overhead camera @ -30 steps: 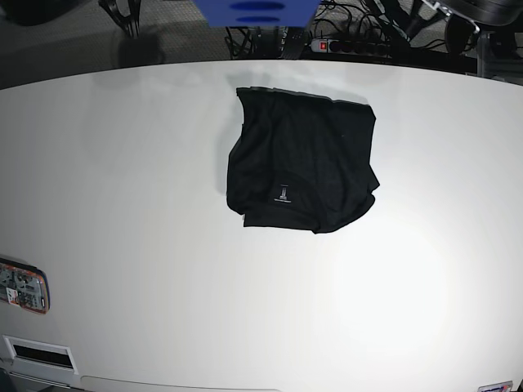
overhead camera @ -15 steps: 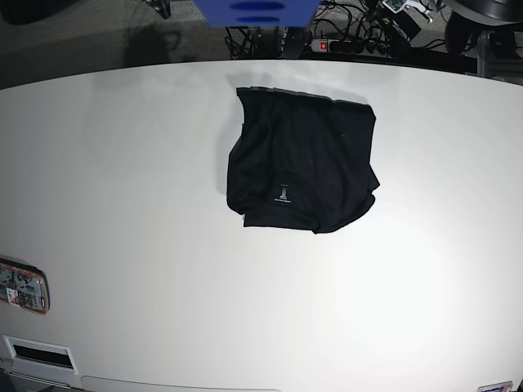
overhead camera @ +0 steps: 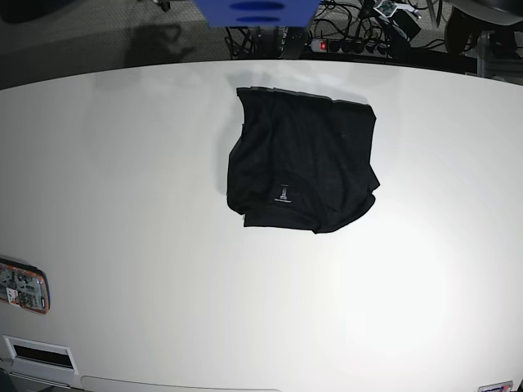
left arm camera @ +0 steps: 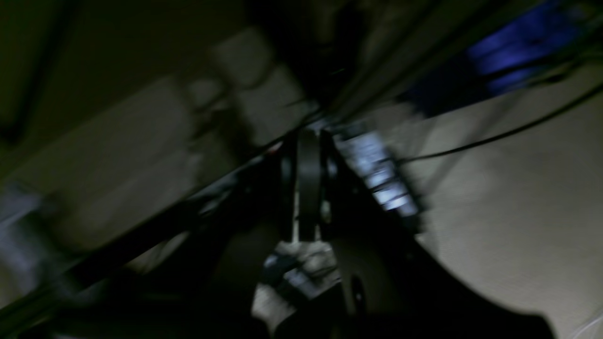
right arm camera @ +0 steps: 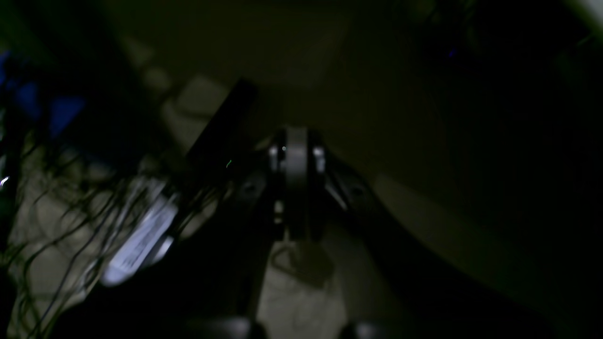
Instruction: Fold the T-shirt properly
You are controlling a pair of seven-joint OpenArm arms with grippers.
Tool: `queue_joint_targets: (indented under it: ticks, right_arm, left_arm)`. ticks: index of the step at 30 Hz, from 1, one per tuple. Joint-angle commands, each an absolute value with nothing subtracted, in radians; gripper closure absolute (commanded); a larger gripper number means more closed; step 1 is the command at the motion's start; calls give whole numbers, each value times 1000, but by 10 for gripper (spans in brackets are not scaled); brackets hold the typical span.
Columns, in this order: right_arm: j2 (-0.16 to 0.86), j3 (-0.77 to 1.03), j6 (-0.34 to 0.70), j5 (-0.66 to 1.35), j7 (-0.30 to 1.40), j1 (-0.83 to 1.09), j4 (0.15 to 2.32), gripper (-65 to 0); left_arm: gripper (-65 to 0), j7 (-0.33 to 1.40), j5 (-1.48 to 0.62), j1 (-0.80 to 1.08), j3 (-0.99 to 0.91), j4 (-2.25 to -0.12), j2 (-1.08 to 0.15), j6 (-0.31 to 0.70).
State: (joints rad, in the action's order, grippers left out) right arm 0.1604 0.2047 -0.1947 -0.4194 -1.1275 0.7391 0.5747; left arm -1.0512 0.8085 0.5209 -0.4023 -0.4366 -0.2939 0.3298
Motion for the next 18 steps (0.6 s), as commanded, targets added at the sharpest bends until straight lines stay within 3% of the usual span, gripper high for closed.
queue_joint_targets:
  ticks: [1,9,18]
  right_arm:
    - [166,208,-197,-412,-1153,751,570,0]
    - [166,208,-197,-412,-1153,751,527,0]
    - [168,211,-197,-410,-1153,568,275,0]
  left_arm:
    - [0,-1069,822,527,-403,-421,-297,315]
    - [0,-1049,932,490,-404,-395,-317,240]
    - [0,-776,937,394,-401,-317,-312,239]
